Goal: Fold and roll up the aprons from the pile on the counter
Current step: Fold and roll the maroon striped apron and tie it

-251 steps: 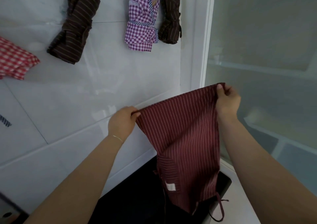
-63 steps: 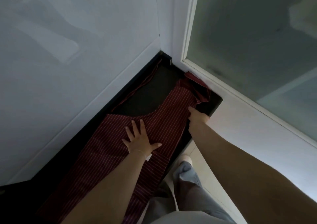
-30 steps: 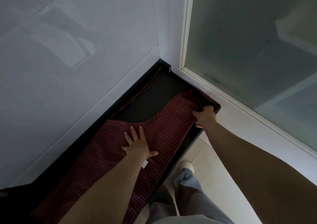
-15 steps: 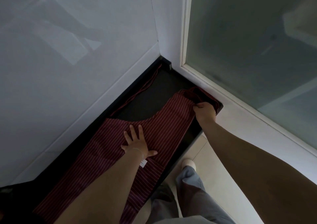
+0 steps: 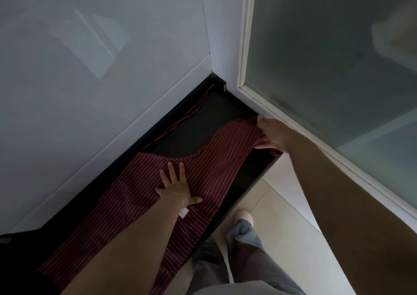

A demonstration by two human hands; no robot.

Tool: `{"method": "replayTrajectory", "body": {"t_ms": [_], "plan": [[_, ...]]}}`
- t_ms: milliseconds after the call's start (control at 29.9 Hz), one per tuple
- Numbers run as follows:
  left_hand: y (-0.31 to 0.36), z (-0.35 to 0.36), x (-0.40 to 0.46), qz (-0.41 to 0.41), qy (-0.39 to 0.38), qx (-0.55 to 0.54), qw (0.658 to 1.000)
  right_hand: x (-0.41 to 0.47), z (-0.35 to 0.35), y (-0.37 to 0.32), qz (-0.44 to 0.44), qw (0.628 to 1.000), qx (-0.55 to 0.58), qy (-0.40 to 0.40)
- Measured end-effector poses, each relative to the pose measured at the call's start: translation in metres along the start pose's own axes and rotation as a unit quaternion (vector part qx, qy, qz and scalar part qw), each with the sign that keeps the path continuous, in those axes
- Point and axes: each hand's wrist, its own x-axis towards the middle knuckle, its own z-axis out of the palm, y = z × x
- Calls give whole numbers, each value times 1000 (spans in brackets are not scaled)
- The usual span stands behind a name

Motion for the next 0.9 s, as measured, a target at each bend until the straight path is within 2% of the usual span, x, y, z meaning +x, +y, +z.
{"method": "replayTrajectory", "body": {"t_ms": [67, 167, 301, 368, 502, 603, 670, 770, 837, 904], "plan": [[-1, 1, -1, 8, 5, -8, 1000, 5, 2, 15, 60, 989, 132, 9], [-3, 3, 0, 17, 19, -18, 1000, 13, 7, 28, 112, 980, 164, -13], [-5, 5, 2, 28, 32, -25, 999, 24, 8, 14, 129, 959, 235, -88], [-7, 6, 2, 29, 37, -30, 998, 32, 11, 5, 138, 955, 240, -111], [-10, 8, 3, 35, 51, -31, 998, 40, 23, -12, 137, 963, 175, -154], [-12, 9, 5, 37, 56, -28, 997, 52, 37, -23, 69, 979, 146, -128], [-14, 9, 6, 37, 53, -32, 997, 64, 42, -29, 0, 973, 217, -78], [-15, 11, 6, 39, 58, -31, 997, 67, 38, -42, -30, 940, 335, -48], [-15, 11, 6, 43, 61, -28, 997, 61, 31, -55, -58, 951, 304, -16], [-17, 11, 6, 55, 69, -37, 995, 51, 27, -69, -95, 971, 210, 65]]}}
